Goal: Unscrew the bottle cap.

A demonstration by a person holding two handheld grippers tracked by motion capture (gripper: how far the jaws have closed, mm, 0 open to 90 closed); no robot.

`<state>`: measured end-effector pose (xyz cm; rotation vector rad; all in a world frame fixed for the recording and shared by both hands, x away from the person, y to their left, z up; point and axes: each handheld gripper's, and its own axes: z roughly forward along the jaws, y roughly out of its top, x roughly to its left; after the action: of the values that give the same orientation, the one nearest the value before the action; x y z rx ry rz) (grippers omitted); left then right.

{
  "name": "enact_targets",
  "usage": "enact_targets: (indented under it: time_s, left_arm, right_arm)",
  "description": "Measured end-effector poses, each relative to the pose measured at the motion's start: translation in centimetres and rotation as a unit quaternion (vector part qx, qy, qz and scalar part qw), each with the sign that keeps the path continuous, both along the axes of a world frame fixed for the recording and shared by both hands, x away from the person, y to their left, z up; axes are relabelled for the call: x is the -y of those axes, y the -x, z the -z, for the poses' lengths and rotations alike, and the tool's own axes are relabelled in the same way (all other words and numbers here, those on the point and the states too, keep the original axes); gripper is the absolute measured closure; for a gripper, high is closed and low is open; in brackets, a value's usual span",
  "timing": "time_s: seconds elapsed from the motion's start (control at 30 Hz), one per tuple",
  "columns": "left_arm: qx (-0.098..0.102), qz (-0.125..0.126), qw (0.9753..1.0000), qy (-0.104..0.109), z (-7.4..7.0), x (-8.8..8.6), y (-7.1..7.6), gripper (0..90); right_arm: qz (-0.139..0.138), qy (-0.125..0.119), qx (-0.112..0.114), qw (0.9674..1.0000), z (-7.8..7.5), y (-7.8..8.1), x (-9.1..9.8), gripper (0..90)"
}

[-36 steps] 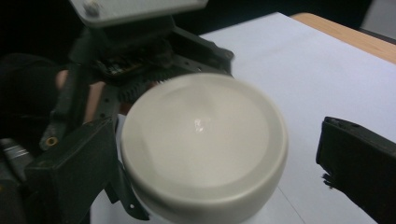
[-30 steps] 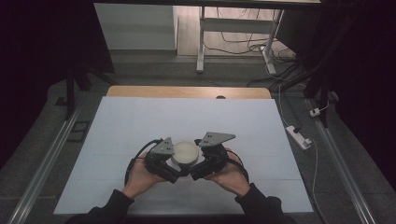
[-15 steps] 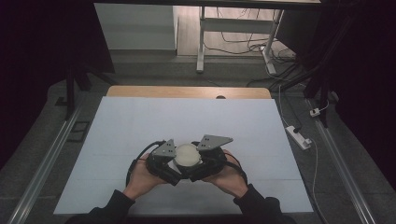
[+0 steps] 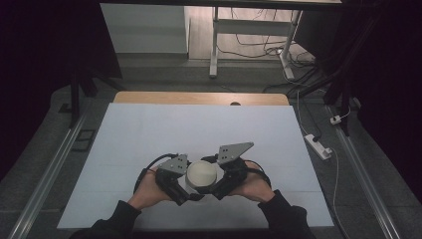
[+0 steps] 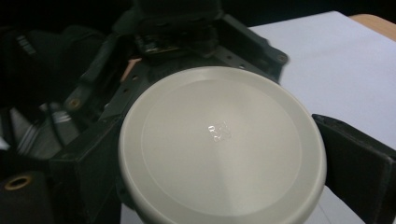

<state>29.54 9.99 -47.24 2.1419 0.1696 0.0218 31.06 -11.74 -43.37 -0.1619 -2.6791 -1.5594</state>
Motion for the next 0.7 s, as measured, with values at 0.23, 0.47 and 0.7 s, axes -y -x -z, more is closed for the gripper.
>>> enact_targets:
  time_s: [0.23, 0.47, 0.7]
  left_arm:
    - [0.001, 0.022, 0.9998, -0.001, 0.13, 0.27, 0.26, 7.3]
    - [-0.003, -0.071, 0.9975, -0.007, 0.10, -0.01, -0.27, 7.3]
    - [0.005, -0.129, 0.9913, -0.022, 0.11, 0.28, -0.27, 7.3]
  right_arm:
    - [-0.030, 0.008, 0.024, 0.9992, 0.03, 0.38, 0.12, 6.5]
    - [0.061, 0.000, 0.040, 0.9974, -0.91, 0.44, 0.11, 0.8]
    - [0.149, 0.005, 0.003, 0.9888, -0.28, 0.12, -0.72, 0.8]
